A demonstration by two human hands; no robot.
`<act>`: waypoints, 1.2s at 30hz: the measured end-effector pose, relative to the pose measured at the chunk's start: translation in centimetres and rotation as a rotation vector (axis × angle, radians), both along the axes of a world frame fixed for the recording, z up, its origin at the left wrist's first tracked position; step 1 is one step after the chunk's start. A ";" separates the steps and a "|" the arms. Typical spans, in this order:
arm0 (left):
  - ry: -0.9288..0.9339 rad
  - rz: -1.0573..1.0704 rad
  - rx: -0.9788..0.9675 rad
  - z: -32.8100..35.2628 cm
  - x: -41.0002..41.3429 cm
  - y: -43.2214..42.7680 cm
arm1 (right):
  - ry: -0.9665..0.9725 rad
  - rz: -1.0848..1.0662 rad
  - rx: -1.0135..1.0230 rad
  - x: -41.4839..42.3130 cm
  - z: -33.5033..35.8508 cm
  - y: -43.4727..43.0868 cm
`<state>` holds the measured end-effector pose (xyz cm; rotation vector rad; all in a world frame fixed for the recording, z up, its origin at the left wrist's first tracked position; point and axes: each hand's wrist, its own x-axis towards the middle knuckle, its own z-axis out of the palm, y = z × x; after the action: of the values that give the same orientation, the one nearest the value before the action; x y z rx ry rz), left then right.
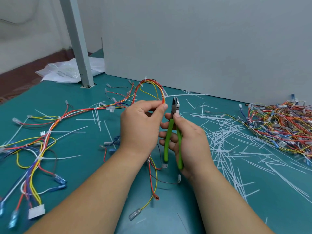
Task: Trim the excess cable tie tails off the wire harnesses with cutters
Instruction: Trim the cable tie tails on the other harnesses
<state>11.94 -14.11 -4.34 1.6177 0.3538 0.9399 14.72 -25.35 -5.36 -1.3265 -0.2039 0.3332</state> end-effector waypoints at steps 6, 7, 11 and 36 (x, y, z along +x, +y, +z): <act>0.006 -0.013 0.087 -0.3 0.1 -0.2 | -0.054 -0.019 -0.015 -0.1 0.0 0.3; 0.001 -0.007 0.101 -0.3 0.1 -0.2 | -0.061 -0.022 -0.017 -0.1 0.0 0.3; -0.018 0.021 0.132 -0.2 0.2 -0.1 | -0.097 -0.026 -0.046 -0.3 0.2 0.2; -0.034 0.132 0.268 0.3 0.1 0.0 | 0.077 0.001 0.208 0.4 -0.4 0.2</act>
<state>12.00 -14.15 -4.01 1.8359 0.3240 1.1523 15.16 -25.15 -5.72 -1.1061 -0.1696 0.3537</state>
